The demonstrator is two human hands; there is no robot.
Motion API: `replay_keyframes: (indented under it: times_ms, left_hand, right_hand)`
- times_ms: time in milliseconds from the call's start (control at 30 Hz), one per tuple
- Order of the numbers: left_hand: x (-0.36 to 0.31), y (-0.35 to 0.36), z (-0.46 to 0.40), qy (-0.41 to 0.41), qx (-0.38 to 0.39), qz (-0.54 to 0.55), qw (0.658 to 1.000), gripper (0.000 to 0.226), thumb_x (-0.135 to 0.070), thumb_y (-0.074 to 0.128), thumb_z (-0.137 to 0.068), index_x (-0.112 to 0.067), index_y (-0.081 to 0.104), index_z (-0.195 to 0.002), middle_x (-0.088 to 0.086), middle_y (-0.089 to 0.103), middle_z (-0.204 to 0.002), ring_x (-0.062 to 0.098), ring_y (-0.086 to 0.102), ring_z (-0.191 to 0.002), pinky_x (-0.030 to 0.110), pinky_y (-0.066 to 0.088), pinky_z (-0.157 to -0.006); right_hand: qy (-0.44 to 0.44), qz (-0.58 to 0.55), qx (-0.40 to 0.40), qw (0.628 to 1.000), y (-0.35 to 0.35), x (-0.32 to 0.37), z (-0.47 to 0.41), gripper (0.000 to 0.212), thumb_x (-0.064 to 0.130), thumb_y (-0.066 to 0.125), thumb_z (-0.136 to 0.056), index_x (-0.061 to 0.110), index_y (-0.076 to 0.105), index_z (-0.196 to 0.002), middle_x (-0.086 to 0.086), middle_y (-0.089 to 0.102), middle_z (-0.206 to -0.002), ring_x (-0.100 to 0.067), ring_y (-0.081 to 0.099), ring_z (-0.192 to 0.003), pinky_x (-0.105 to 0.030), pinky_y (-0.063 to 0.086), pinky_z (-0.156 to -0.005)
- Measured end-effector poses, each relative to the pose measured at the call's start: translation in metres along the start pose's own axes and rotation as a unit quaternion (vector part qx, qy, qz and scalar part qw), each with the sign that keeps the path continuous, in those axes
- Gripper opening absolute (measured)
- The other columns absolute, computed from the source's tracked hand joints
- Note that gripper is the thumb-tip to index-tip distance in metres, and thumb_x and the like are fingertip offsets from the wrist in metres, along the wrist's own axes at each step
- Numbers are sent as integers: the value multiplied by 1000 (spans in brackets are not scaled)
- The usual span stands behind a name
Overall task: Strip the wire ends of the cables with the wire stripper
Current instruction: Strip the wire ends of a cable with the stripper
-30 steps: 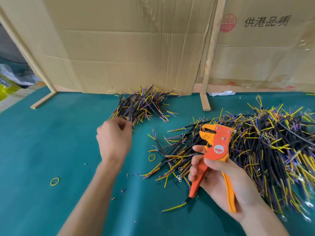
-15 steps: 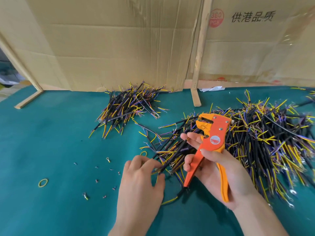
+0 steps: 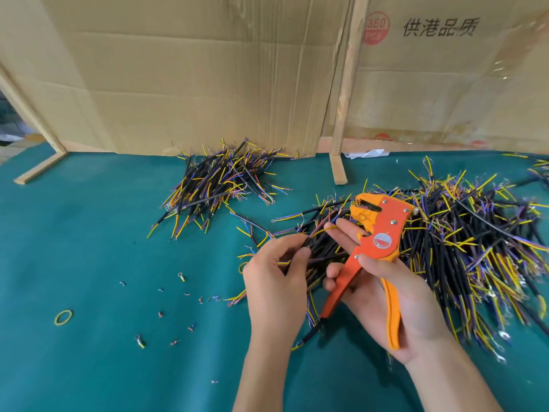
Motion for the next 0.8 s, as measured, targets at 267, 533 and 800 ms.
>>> replay_keyframes:
  times_ms: [267, 533, 800]
  left_hand:
    - [3, 3, 5, 80, -12, -70, 994, 47, 7, 63, -88, -33, 76, -110, -10, 58, -83, 9, 59, -78, 19, 45, -69]
    - [6, -1, 4, 67, -79, -66, 992, 44, 4, 59, -92, -38, 69, -100, -6, 52, -83, 11, 55, -77, 21, 42, -68]
    - [11, -4, 3, 61, -114, -49, 990, 43, 4, 58, -93, -36, 70, -103, -2, 53, -84, 14, 53, -75, 23, 42, -65]
  right_hand:
    - [24, 26, 16, 999, 2, -4, 0, 58, 8, 69, -80, 10, 62, -138, -12, 60, -144, -28, 65, -78, -39, 56, -72]
    - [51, 42, 21, 998, 5, -5, 1, 55, 9, 65, -82, 8, 61, -138, -25, 64, -133, -32, 66, -76, -42, 56, -71]
    - [156, 79, 31, 984, 3, -5, 3, 63, 16, 85, -69, 3, 67, -129, -28, 67, -96, -35, 66, -75, -46, 56, -68]
Point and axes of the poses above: each hand's wrist, its own z-axis away from the middle knuckle, its own y-axis out of the palm, x = y × z, the point moved 1 cm from there along -z, towards the middle knuckle
